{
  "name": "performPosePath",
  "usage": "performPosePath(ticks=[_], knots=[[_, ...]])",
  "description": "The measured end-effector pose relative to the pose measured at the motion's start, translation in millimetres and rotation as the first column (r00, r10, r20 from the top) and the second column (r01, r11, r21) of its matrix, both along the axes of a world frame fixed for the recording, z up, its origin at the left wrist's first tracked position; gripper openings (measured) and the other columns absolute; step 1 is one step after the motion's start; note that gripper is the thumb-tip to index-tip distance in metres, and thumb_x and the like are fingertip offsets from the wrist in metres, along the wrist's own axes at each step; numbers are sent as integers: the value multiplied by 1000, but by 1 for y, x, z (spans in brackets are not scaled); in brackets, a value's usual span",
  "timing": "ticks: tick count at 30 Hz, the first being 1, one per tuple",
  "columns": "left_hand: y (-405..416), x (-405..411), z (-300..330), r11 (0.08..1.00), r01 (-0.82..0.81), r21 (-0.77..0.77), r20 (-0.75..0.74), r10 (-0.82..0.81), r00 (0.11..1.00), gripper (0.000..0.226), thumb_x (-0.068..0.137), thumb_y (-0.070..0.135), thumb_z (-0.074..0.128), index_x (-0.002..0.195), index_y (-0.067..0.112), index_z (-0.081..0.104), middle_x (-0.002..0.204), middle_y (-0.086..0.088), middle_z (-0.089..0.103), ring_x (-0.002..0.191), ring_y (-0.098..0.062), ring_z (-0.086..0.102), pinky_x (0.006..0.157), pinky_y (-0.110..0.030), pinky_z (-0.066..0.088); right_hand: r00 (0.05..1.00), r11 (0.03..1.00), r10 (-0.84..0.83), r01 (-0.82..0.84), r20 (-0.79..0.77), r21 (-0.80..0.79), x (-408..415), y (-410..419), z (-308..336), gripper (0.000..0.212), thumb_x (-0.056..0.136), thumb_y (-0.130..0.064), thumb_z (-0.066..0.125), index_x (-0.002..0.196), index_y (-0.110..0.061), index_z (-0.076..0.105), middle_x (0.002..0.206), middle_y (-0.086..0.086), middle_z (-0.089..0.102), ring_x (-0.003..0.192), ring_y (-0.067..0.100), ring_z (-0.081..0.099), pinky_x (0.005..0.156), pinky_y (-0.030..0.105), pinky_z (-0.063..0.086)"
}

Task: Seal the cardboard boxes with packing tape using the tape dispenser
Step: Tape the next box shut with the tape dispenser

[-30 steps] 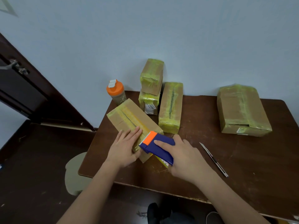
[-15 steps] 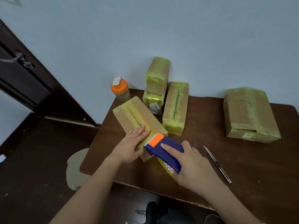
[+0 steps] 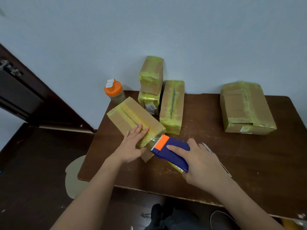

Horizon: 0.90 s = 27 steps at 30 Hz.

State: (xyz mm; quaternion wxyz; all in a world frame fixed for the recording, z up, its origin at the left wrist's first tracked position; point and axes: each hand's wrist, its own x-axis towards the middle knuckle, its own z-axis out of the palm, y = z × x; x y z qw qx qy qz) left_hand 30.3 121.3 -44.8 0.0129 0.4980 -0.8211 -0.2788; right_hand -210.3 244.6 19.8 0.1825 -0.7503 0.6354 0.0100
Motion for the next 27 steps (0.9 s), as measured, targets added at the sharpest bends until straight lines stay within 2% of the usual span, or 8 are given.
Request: performPosePath(ticks=[3,6,12,20,24,27], knots=[[0,0,4,999,30,31,1,-30,1000,86,91,17,59,147,52,5,156,8,-18,144,-10,-20,116,-38,-14,1000,1000,3,-3,7,15,4,2,-5,88,87,-41,64,148,-50,1,135,0,25,116,21,41,87,34,49],[2,-1,3,999,35,-3,52,-34,998,78,95,15,56,148,49,10,157,4,-20,143,-11,-22,115,-37,-15,1000,1000,3,-3,16,24,5,3,-8,91,87,-42,66,149,-49,0,140,1,23,121,21,39,88,33,48],[4,-1,4,998,55,-42,122,-50,991,75,97,19,52,149,47,4,158,2,-22,143,-11,-23,116,-36,-13,999,1000,1,-2,39,19,-4,13,-6,93,87,-44,65,148,-51,-5,139,-1,22,120,18,39,87,31,49],[6,-2,5,999,39,-37,118,-35,992,75,98,19,51,149,47,4,157,3,-24,142,-9,-25,115,-35,-15,998,998,19,-22,57,57,-11,27,1,91,89,-48,63,149,-50,-5,144,-2,18,125,15,37,90,28,47],[6,-3,8,1000,23,3,109,-23,994,75,97,17,52,150,45,7,157,3,-23,142,-9,-24,114,-35,-17,999,995,19,-23,41,94,-14,33,0,93,87,-50,63,147,-51,-8,145,-3,18,126,16,36,91,28,48],[1,-8,12,994,-37,106,37,33,999,70,96,14,50,149,44,17,160,2,-16,144,-10,-20,114,-38,-19,1000,996,14,-16,25,92,-15,29,-1,90,88,-48,63,148,-50,-3,145,-2,20,127,17,37,91,29,47]])
